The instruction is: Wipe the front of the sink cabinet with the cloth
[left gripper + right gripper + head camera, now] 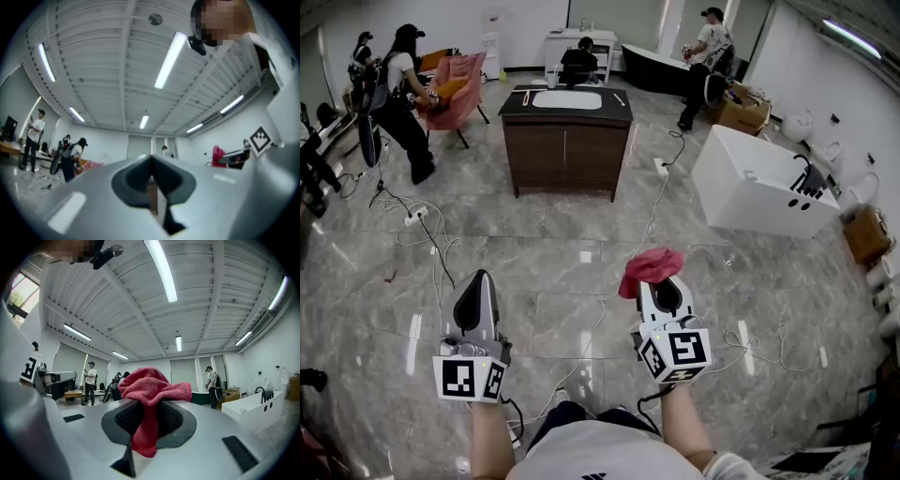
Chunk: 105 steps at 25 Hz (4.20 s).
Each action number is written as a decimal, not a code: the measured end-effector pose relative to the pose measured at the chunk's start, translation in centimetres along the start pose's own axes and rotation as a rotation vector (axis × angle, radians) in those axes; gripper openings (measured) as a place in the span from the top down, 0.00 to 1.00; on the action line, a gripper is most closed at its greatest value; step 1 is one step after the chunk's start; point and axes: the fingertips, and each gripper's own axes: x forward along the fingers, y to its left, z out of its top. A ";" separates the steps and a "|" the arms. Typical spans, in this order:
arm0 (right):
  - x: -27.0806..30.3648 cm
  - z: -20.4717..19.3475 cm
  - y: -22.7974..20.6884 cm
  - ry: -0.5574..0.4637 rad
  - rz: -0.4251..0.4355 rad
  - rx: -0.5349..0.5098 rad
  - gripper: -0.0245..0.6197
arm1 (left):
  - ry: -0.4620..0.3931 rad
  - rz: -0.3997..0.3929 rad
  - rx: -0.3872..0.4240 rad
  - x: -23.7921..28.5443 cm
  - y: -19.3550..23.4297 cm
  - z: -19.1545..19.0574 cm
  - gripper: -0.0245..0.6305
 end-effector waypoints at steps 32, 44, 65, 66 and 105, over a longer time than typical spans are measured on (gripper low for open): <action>17.9 -1.0 3.2 -0.017 0.060 0.010 0.86 | -0.033 0.039 0.027 9.7 12.3 -2.8 0.96; 32.4 0.1 -1.0 -0.043 0.112 -0.012 0.85 | -0.096 0.081 0.061 24.0 16.8 -4.1 0.96; 54.1 -2.2 2.5 -0.020 -0.039 0.038 0.85 | -0.067 -0.099 0.044 42.5 32.9 -10.4 0.96; 55.2 -2.0 3.1 -0.029 -0.048 0.040 0.85 | -0.068 -0.103 0.038 43.1 34.3 -10.4 0.96; 82.6 -4.2 1.6 0.000 -0.054 0.034 0.85 | -0.068 -0.133 -0.007 66.8 48.5 -17.1 0.96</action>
